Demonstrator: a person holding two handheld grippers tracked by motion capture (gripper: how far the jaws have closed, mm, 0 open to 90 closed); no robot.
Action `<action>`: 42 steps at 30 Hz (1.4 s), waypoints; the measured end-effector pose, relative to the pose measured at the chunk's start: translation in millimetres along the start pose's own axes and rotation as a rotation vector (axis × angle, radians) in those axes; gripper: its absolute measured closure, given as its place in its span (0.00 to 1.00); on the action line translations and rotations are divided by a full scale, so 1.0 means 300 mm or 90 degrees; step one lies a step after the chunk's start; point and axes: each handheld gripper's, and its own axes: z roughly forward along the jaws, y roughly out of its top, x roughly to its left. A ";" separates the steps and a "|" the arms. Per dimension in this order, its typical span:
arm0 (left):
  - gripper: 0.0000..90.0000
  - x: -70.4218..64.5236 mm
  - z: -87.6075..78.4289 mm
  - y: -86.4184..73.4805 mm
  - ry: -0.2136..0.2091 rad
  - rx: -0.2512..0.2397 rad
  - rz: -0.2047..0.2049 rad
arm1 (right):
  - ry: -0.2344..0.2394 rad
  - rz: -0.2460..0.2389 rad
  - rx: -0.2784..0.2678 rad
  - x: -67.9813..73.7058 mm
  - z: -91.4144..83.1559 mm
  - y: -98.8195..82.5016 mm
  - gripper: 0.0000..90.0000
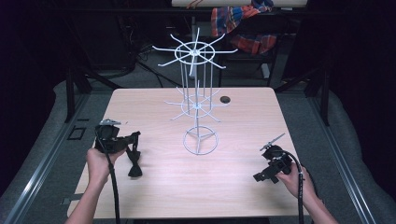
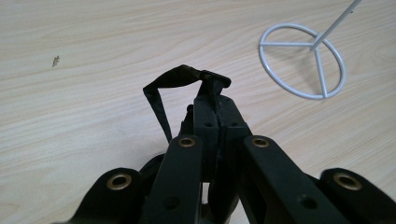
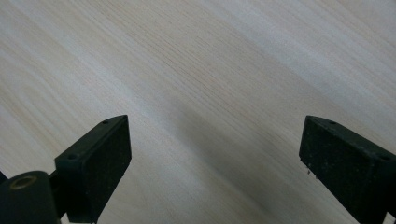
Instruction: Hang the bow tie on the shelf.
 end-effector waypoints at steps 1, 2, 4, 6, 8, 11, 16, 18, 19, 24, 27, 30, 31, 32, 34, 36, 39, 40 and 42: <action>0.98 -0.002 -0.002 0.002 0.000 -0.003 0.000 | 0.000 0.000 -0.001 0.000 0.000 0.000 0.10; 0.98 -0.004 -0.004 0.003 0.000 -0.006 0.001 | -0.001 -0.001 -0.002 -0.001 -0.001 0.000 0.10; 0.98 -0.007 -0.009 0.007 -0.002 -0.007 0.003 | 0.006 0.013 -0.017 0.004 0.003 -0.002 0.10; 0.98 -0.009 -0.015 0.012 -0.004 -0.009 0.007 | 0.007 0.013 -0.020 0.004 0.001 -0.002 0.10; 0.98 -0.013 -0.019 0.017 -0.005 -0.015 0.008 | 0.002 0.026 -0.033 0.010 0.003 -0.003 0.10; 0.98 -0.017 -0.025 0.026 -0.008 -0.019 0.009 | 0.006 0.016 -0.026 0.007 -0.002 -0.003 0.10; 0.98 -0.028 -0.029 0.036 -0.016 -0.021 0.014 | 0.009 0.021 -0.022 0.001 -0.002 -0.006 0.10; 0.98 -0.032 -0.031 0.039 -0.018 -0.023 0.013 | 0.008 0.021 -0.025 -0.001 0.001 -0.005 0.10; 0.98 -0.034 -0.032 0.040 -0.019 -0.025 0.013 | 0.007 0.018 -0.024 -0.001 0.002 -0.005 0.10; 0.98 -0.035 -0.042 0.048 -0.020 -0.033 0.010 | 0.004 0.011 -0.017 0.001 -0.003 -0.003 0.10; 0.98 -0.035 -0.047 0.053 -0.020 -0.035 0.010 | 0.009 0.019 -0.027 0.002 -0.001 -0.005 0.10; 0.98 -0.036 -0.054 0.057 -0.022 -0.034 0.012 | 0.007 0.017 -0.024 0.001 -0.002 -0.005 0.10; 0.98 -0.036 -0.055 0.058 -0.019 -0.037 0.015 | 0.001 0.005 -0.012 -0.002 -0.006 -0.004 0.10; 0.98 -0.038 -0.056 0.059 -0.019 -0.035 0.014 | 0.004 0.010 -0.019 0.001 -0.004 -0.004 0.10; 0.98 -0.041 -0.058 0.060 -0.019 -0.033 0.016 | 0.003 0.010 -0.017 0.002 -0.004 -0.003 0.10; 0.98 -0.044 -0.056 0.063 -0.020 -0.032 0.018 | 0.001 0.013 -0.018 0.000 -0.005 -0.003 0.10; 0.98 -0.050 -0.052 0.067 -0.019 -0.032 0.024 | -0.002 0.014 -0.018 -0.002 -0.011 -0.005 0.10; 0.98 -0.052 -0.053 0.069 -0.019 -0.031 0.024 | -0.001 0.016 -0.019 -0.003 -0.011 -0.006 0.10; 0.98 -0.055 -0.056 0.073 -0.021 -0.029 0.025 | -0.004 0.015 -0.015 -0.004 -0.012 -0.006 0.10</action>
